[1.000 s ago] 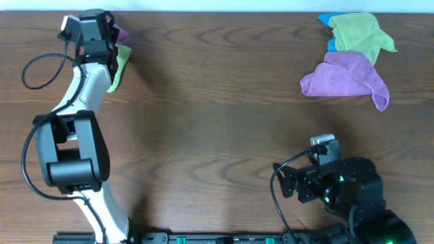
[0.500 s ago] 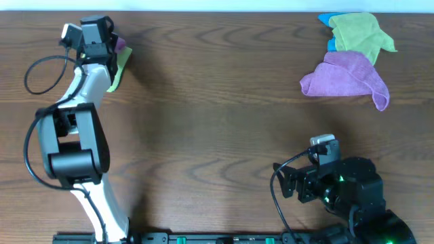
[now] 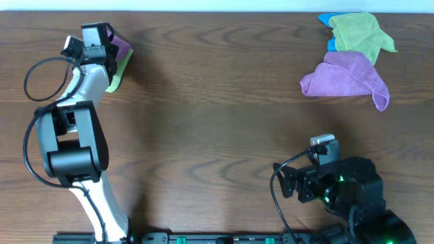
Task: Fold the cloth
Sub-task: 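Lower the purple cloth onto the yellow-green cloth and open the left gripper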
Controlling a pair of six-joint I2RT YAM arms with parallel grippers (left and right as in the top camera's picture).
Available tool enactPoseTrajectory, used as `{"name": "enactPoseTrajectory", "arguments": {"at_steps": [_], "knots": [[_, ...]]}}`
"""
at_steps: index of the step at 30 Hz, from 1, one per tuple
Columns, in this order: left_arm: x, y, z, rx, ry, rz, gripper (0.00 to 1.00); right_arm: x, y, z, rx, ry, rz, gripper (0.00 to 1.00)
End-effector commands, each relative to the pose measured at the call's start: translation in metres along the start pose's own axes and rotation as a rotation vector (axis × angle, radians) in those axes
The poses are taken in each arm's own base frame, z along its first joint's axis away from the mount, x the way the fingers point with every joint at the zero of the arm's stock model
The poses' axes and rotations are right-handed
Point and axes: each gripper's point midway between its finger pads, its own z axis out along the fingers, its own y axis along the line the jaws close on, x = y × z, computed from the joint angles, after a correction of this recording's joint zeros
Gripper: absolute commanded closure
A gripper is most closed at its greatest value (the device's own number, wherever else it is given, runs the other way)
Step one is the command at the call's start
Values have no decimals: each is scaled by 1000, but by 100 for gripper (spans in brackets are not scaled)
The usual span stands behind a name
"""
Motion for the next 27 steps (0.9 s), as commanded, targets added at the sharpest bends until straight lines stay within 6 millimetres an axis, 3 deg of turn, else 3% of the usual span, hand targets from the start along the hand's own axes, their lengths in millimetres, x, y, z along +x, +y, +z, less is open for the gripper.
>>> {"name": "enactPoseTrajectory", "arguments": {"at_steps": [1,16,19,27], "knots": [[-8,-5,-4,7,-6,-5,94,0,-2,0,8,-4,13,1],[-10,37,-6,-138,41,2,94,0,-2,0,8,-4,13,1],[-9,42,-6,-157,50,4,79,0,-2,0,8,-4,13,1],[-4,43,-7,-156,81,32,25,0,-2,0,8,-4,13,1]]}}
